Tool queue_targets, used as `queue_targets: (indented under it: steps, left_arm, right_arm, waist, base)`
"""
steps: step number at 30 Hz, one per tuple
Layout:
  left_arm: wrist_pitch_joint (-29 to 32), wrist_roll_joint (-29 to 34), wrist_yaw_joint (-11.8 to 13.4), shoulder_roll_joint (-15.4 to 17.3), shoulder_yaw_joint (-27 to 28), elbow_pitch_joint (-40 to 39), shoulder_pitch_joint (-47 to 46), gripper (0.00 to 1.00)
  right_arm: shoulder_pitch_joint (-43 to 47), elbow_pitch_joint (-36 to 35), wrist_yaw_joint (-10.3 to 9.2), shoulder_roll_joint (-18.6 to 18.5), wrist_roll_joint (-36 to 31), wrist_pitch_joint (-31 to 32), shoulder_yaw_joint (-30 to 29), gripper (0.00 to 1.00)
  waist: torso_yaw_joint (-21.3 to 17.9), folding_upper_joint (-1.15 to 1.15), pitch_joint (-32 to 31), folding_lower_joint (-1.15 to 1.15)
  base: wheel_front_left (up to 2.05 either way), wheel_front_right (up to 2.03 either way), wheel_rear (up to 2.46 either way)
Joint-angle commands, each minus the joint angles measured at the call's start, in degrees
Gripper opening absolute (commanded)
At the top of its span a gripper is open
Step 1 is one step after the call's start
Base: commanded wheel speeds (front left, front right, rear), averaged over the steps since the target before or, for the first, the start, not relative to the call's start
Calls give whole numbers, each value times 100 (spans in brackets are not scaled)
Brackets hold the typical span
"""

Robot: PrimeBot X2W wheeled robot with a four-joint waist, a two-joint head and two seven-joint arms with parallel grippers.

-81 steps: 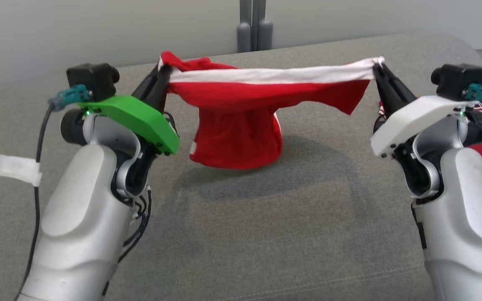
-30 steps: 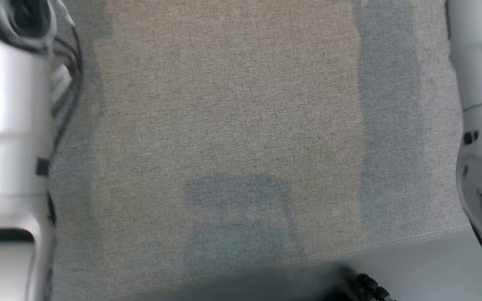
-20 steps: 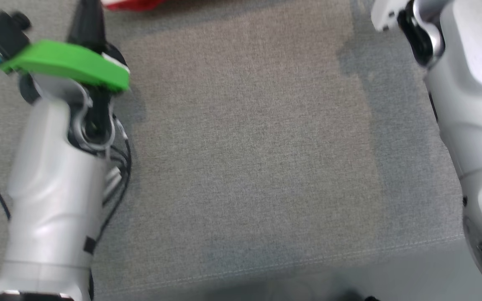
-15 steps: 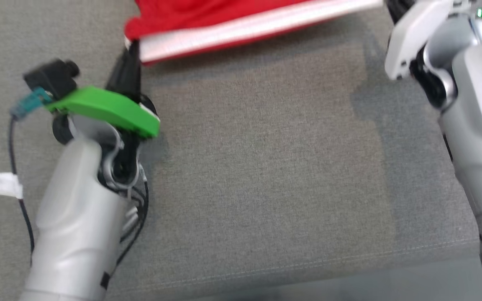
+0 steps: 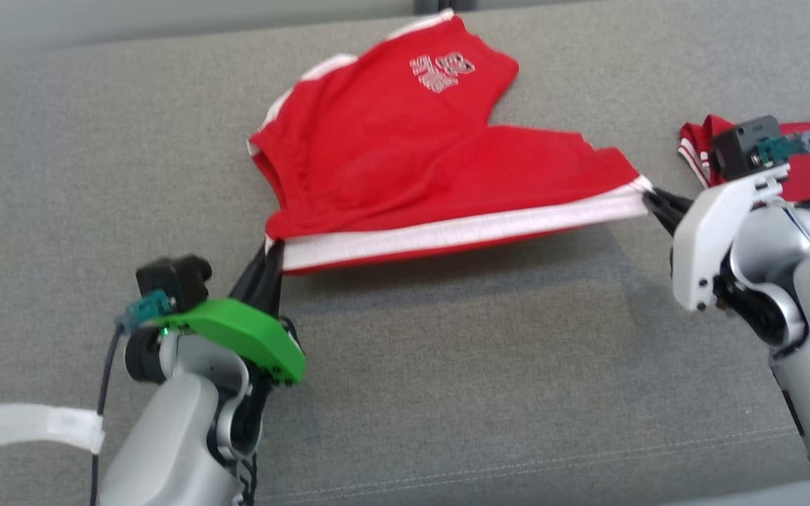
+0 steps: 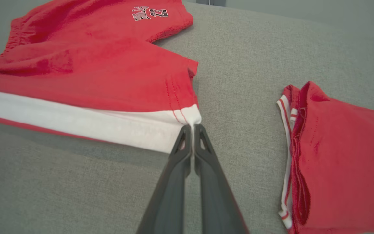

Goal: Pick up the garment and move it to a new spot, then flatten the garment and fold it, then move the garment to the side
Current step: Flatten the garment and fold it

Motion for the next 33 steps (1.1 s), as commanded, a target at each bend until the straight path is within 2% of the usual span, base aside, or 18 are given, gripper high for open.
queue_targets:
  steps: [1,4,13,19,22,27,33]
  left_arm:
    - [-39,-4,106,99,31,-66,276,0]
    - [-29,-1,214,126,-21,-250,637,0]
    - [184,51,558,313,-233,-967,1668,0]
    - [408,50,695,390,-352,-1368,1960,0]
    - [536,70,694,367,-432,-1502,1862,0]
    - [687,139,652,240,-501,-1503,1342,0]
    - [812,99,569,-2,-476,-1227,484,0]
  right_arm:
    - [290,-248,-26,-146,13,174,-174,0]
    - [768,-723,-26,-184,15,471,-451,0]
    - [2189,-2064,-26,30,-53,1330,-1244,0]
    - [2450,-2482,-26,195,-146,1481,-1485,0]
    - [2213,-2474,-24,345,-168,1409,-1463,0]
    - [1584,-2073,-19,423,-249,1294,-1234,0]
    - [389,-1048,-18,476,-232,986,-964,0]
  waist:
    - [12,0,-372,1]
    - [31,0,-524,1]
    - [92,0,-782,1]
    - [115,0,-782,1]
    - [140,0,-742,1]
    - [240,0,-573,1]
    - [456,0,-138,1]
  base:
    - [0,0,0]
    - [0,0,0]
    - [0,0,0]
    - [0,0,0]
    - [0,0,0]
    - [0,0,0]
    - [0,0,0]
